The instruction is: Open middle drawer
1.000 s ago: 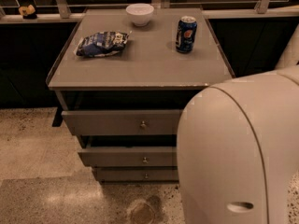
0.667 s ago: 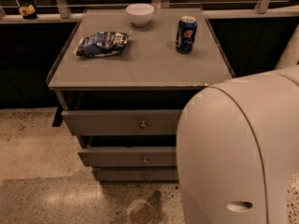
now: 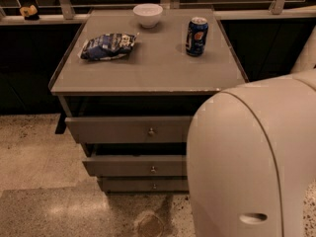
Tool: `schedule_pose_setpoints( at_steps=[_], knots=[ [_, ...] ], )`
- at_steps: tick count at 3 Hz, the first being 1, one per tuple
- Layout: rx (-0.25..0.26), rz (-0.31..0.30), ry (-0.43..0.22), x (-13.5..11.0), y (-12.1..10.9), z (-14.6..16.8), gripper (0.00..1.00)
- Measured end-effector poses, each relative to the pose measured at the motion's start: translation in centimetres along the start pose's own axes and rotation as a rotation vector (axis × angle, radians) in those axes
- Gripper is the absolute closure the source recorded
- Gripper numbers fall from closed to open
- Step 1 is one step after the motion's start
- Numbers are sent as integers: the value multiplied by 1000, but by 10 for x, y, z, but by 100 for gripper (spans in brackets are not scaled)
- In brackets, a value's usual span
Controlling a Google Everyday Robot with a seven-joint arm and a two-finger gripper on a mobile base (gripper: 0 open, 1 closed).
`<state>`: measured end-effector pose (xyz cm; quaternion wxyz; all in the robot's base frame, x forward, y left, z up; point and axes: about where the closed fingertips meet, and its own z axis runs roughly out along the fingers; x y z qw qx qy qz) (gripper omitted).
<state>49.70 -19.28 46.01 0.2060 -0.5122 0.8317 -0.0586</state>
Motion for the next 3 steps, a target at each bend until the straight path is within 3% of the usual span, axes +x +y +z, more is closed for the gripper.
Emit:
schedule_pose_setpoints(
  at_steps=[2, 3],
  knots=[
    [0, 0, 0, 0, 0, 0, 42],
    [0, 0, 0, 0, 0, 0, 39]
  ],
)
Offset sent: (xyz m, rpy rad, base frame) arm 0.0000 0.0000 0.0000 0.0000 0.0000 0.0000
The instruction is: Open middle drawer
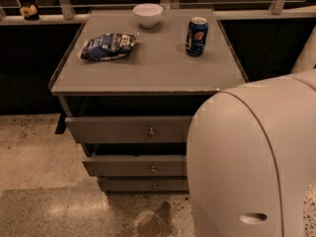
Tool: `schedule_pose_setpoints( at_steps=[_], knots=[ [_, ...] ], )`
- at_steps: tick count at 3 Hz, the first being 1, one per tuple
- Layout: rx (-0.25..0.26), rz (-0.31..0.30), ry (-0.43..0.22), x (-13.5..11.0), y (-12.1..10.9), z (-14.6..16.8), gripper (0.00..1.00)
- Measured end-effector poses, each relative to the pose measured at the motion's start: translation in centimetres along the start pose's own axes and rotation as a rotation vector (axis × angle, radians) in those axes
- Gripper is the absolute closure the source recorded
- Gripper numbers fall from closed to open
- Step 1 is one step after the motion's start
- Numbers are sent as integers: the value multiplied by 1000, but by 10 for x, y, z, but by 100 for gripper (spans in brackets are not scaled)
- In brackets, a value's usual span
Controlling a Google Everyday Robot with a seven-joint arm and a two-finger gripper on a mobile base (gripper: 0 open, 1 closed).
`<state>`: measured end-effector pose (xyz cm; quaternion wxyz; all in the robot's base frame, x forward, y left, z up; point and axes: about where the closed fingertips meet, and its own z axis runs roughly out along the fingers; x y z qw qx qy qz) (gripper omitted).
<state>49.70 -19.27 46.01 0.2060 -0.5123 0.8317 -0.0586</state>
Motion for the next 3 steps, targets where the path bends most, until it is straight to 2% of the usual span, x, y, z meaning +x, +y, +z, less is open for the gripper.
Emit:
schedule_pose_setpoints(
  at_steps=[1, 2, 3],
  knots=[
    [0, 0, 0, 0, 0, 0, 16],
    [0, 0, 0, 0, 0, 0, 0],
    [1, 0, 4, 0, 0, 1, 0]
  ],
)
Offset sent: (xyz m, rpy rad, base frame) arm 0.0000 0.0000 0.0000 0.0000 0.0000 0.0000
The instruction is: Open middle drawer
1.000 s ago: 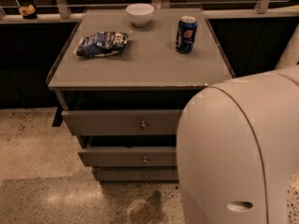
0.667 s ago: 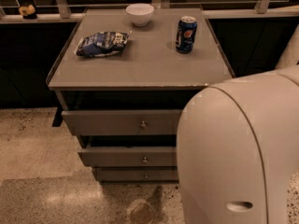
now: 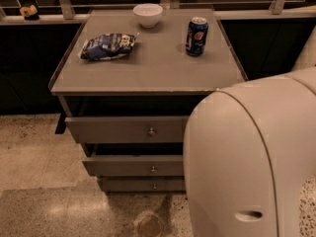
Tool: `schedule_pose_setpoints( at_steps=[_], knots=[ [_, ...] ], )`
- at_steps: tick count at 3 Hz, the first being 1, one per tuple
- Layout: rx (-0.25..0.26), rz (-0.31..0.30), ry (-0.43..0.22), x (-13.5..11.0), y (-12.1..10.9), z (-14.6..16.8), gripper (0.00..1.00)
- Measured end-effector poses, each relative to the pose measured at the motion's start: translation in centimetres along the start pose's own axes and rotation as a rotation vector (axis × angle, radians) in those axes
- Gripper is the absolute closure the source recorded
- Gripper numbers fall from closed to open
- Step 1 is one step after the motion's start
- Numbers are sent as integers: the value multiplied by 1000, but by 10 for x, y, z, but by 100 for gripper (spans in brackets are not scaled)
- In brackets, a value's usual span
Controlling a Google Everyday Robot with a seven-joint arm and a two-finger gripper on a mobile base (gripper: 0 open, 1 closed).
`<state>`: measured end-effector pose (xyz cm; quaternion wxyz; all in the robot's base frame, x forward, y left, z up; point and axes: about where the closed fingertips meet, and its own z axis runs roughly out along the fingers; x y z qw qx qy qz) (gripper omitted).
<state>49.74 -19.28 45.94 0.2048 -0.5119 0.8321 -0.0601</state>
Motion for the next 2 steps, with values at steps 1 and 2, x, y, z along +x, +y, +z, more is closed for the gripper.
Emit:
schedule_pose_setpoints(
  at_steps=[1, 2],
  knots=[
    [23, -14, 5, 0, -5, 10, 0],
    [64, -57, -7, -7, -13, 29, 0]
  ],
)
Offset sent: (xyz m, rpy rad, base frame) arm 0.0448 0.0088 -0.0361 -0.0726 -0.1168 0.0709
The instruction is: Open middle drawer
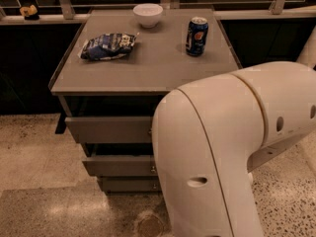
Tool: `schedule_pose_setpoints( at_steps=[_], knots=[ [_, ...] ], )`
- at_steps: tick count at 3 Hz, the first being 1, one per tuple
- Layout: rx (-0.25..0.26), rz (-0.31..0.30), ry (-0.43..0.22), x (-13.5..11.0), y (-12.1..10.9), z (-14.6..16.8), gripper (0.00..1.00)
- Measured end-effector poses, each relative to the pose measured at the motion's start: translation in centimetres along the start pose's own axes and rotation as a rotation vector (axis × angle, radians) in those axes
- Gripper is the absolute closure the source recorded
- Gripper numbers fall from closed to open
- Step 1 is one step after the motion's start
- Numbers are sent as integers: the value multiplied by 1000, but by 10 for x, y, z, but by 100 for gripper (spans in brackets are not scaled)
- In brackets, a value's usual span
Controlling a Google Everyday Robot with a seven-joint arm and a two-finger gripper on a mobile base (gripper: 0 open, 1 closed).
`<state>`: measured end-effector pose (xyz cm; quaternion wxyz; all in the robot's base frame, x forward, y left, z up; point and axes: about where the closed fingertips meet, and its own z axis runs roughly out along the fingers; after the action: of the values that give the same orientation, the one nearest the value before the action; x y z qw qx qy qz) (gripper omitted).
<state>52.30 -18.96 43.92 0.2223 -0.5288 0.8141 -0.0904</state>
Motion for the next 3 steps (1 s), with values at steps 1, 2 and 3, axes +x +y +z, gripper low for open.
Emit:
schedule_pose_setpoints(
  at_steps=[1, 2, 3],
  knots=[
    [0, 0, 0, 0, 0, 0, 0],
    [-28, -14, -22, -3, 2, 9, 0],
    [-83, -42, -84, -13, 9, 25, 0]
  ],
)
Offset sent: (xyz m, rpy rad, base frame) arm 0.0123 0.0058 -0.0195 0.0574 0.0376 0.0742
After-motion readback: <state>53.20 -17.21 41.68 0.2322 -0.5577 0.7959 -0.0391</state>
